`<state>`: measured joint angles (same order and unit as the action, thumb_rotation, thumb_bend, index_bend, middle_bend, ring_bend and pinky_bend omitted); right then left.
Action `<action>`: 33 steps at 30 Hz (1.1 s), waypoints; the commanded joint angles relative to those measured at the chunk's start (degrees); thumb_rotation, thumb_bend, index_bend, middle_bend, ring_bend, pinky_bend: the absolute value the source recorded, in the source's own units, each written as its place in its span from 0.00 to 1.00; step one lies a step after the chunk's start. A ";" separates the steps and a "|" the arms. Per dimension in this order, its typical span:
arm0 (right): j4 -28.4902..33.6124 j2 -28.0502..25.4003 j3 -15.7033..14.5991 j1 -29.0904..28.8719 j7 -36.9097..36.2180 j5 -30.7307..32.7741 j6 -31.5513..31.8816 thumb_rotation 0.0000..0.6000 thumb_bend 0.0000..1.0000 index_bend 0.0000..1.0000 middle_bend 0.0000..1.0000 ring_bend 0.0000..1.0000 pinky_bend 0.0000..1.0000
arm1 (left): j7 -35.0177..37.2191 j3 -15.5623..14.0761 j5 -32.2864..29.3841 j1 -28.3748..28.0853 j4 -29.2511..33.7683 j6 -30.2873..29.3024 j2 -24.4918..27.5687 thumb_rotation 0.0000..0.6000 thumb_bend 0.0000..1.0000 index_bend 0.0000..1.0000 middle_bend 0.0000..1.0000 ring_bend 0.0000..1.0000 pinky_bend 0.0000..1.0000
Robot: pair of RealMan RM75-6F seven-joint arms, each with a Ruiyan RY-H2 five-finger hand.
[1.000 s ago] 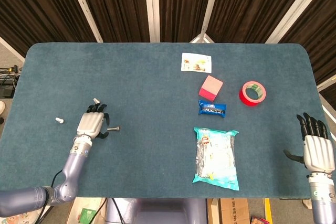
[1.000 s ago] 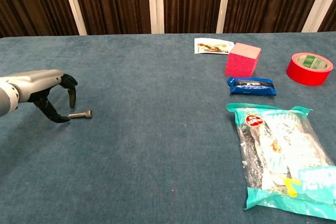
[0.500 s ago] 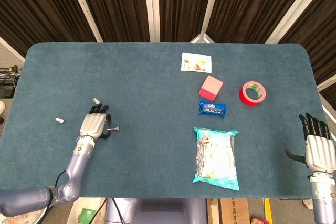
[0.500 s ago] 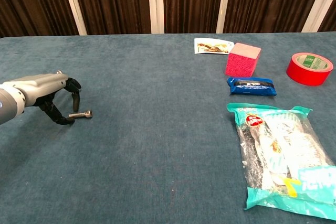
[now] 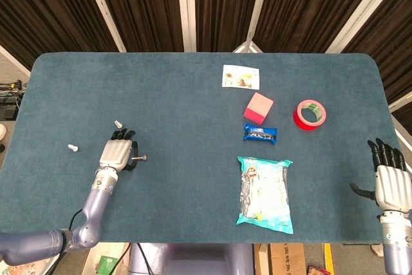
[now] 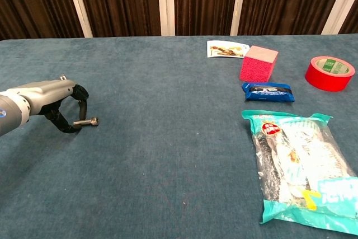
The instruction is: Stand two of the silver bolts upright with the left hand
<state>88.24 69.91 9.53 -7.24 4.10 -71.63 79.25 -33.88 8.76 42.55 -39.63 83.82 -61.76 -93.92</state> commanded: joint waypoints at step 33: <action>1.06 0.18 0.71 0.15 0.37 1.66 -0.12 1.00 0.00 0.08 0.02 0.00 0.00 | -3.70 0.93 1.03 0.19 6.57 -3.93 3.58 1.00 0.50 0.57 0.11 0.00 0.00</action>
<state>89.32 70.07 10.23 -7.08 4.46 -69.99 79.15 -37.62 9.65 43.59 -39.42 90.42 -65.72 -90.30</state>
